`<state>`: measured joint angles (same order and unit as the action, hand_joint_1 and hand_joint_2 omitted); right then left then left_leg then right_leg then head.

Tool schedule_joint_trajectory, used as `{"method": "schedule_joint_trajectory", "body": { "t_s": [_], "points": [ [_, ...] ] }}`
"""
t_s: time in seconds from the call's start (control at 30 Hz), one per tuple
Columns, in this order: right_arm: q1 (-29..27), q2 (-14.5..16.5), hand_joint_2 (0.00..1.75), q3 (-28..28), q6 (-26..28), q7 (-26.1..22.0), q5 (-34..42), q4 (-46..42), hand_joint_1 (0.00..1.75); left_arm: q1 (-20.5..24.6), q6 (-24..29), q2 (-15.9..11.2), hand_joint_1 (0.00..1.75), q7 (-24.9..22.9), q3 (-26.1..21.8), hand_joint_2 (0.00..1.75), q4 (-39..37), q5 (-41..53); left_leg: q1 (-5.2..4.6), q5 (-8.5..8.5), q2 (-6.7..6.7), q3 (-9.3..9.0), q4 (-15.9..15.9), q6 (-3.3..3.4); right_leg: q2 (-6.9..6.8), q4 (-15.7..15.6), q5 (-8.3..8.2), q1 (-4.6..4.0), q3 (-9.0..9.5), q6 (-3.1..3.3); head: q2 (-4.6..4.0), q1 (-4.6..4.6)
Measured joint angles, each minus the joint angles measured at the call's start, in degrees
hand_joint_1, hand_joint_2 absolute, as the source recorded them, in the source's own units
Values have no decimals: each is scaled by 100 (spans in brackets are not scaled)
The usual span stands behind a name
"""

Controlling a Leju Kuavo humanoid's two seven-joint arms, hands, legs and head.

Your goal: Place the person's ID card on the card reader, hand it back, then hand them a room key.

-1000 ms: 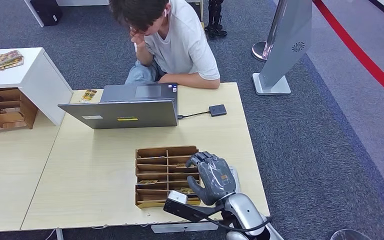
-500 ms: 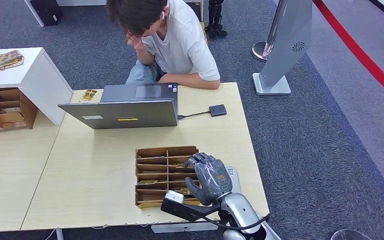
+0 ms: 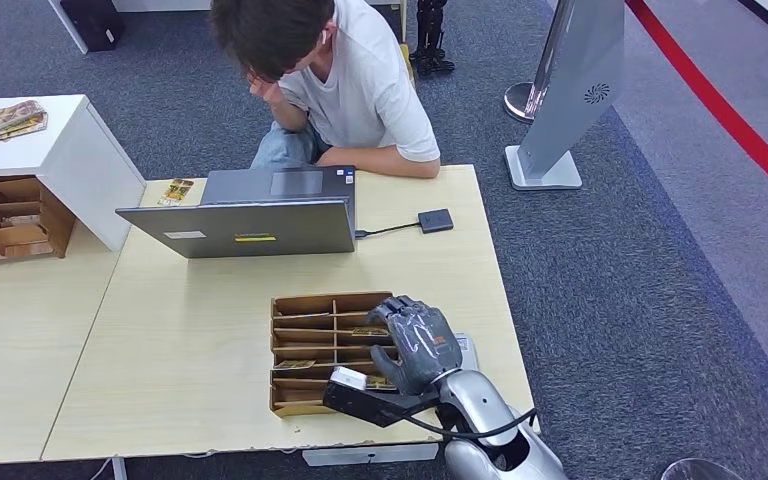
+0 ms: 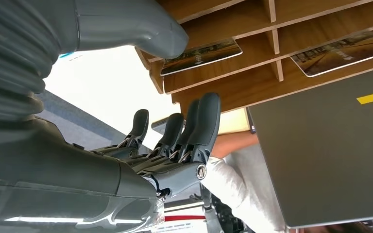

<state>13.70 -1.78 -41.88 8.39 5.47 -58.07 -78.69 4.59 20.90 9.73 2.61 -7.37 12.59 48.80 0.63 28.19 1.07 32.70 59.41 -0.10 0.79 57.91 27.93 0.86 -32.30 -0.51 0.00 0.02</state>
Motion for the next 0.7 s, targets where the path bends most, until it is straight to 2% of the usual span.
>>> {"method": "schedule_joint_trajectory", "body": {
  "t_s": [0.63, 0.67, 0.7],
  "points": [
    [192, 156, 175, -19, -8, 47, 71, 576, 82, 62, -37, 22, 0, -49, 61, 0, 0, 60, 0, 0, 1, 1, 0, 0, 0, 0, 0, 0, 0, 0, 0, 1],
    [193, 162, 175, -20, -3, 48, 72, 598, 84, 62, -37, 22, 0, -50, 61, 0, 0, 60, 0, 0, 1, 0, 0, 0, 0, 0, 0, 0, 0, 0, 0, 0],
    [196, 166, 175, -20, 3, 47, 72, 617, 96, 62, -37, 22, 0, -50, 61, 0, 1, 60, 0, 0, 0, 0, 0, 0, 0, 0, 0, 0, 0, 0, 0, 0]
  ]
}}
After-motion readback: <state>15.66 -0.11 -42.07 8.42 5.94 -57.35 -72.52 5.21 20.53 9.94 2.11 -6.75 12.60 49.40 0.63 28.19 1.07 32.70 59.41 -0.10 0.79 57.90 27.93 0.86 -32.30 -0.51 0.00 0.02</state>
